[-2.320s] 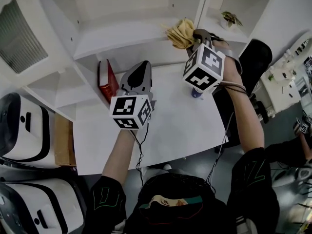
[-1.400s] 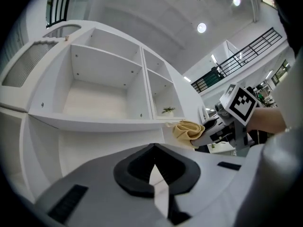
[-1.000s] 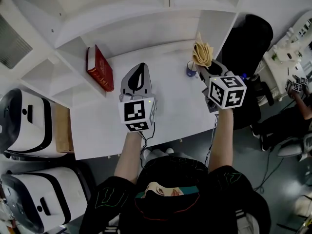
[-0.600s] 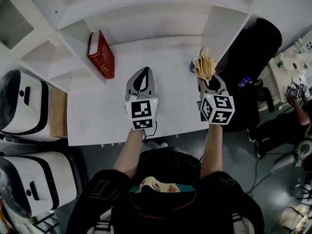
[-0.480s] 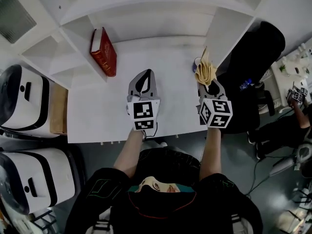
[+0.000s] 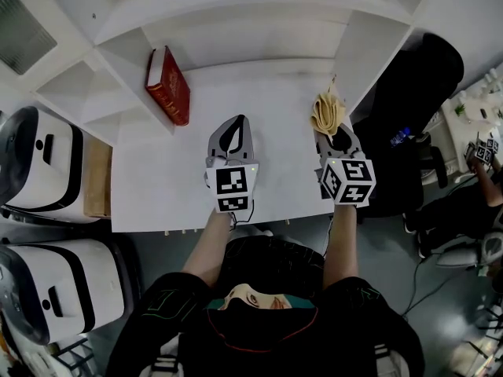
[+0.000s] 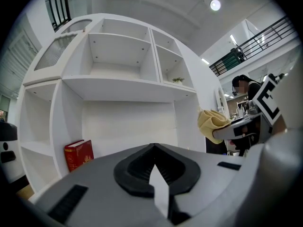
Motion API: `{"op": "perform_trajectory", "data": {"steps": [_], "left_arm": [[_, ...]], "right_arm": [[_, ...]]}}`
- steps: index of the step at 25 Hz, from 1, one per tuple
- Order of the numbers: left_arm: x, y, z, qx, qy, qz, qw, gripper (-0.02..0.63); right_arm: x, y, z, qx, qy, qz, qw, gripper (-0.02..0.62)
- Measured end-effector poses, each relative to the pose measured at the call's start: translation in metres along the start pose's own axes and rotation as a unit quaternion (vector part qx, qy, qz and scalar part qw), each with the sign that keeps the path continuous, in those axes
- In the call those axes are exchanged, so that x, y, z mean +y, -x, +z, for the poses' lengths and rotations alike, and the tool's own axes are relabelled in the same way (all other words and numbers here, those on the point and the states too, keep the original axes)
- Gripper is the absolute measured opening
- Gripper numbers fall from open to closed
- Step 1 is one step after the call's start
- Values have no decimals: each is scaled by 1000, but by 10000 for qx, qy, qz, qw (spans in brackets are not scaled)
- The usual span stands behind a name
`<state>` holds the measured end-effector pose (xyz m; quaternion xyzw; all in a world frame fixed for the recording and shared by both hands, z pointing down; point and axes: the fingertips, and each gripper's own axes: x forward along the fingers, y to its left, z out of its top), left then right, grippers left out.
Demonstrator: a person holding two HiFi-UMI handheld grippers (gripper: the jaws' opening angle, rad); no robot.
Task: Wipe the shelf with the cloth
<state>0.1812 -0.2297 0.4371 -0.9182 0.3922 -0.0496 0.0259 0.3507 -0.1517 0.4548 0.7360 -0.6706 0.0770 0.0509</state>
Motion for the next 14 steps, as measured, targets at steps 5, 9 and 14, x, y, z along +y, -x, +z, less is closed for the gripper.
{"op": "perform_trajectory", "data": {"steps": [5, 9, 14], "left_arm": [[6, -5, -2, 31, 3, 81, 10000, 0], [4, -8, 1, -19, 25, 46, 10000, 0], [4, -11, 1, 3, 53, 44, 10000, 0]], "right_arm": [[-7, -2, 3, -66, -19, -59, 10000, 110], [-7, -3, 7, -119, 20, -18, 9999, 110], [-8, -6, 11, -133, 76, 32, 9999, 110]]}}
